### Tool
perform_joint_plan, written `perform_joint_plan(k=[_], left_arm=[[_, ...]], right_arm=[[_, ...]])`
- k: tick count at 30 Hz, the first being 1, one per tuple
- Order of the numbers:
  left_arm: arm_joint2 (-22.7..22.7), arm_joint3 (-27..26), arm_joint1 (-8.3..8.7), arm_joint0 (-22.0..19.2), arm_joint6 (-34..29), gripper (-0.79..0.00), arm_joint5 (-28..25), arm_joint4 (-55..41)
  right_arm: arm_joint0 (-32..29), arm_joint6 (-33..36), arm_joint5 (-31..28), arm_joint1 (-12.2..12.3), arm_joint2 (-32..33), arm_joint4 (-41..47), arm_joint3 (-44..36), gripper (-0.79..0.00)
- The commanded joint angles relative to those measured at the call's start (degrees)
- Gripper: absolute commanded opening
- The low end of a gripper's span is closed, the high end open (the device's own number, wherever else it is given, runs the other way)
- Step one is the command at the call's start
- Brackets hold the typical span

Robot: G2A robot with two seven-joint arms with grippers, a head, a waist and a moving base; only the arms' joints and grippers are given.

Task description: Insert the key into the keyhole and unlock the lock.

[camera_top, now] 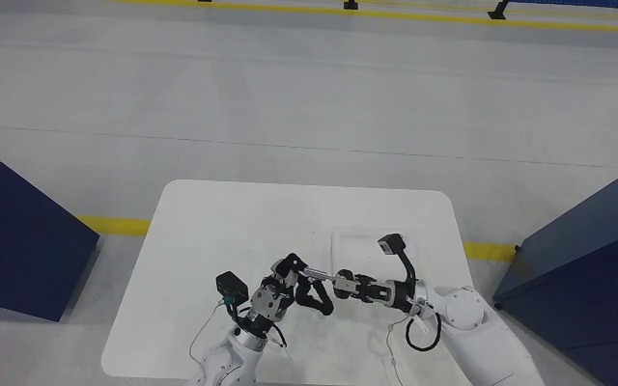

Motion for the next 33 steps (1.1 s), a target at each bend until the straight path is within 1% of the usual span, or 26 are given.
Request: perform_joint_plan(k=[1,28,29,30,31,32,33], left_arm=[[0.00,0.00,0.00,0.00,0.00,-0.785,0.00,0.00],[0.00,0.00,0.00,0.00,0.00,-0.785,0.00,0.00],[0.00,0.00,0.00,0.00,0.00,-0.785,0.00,0.00],[0.00,0.00,0.00,0.00,0.00,-0.785,0.00,0.00],[0.00,0.00,0.00,0.00,0.00,-0.785,0.00,0.00],[0.00,0.00,0.00,0.00,0.00,-0.785,0.00,0.00],[0.00,0.00,0.00,0.00,0.00,-0.785,0.00,0.00]], right_arm=[[0.18,-0.05,0.00,-0.06,-0.09,-0.04,-0.05,-0.785],[1.79,0.31,0.61,-0.59,-0.71,-0.55,0.17,-0.782],[1.61,0.18,0.41,-0.58,-0.62,-0.41,0.22,-0.650],[1.41,0.04,0.23,-0.57,-0.48,-0.19,0.27,-0.413],[1.22,0.06,-0.05,-0.55,-0.33,-0.11,0.25,-0.369],[1.02,0.10,-0.30,-0.51,-0.14,-0.07,0.27,-0.240],[0.80,0.09,-0.58,-0.47,0.07,0.07,0.22,-0.191]])
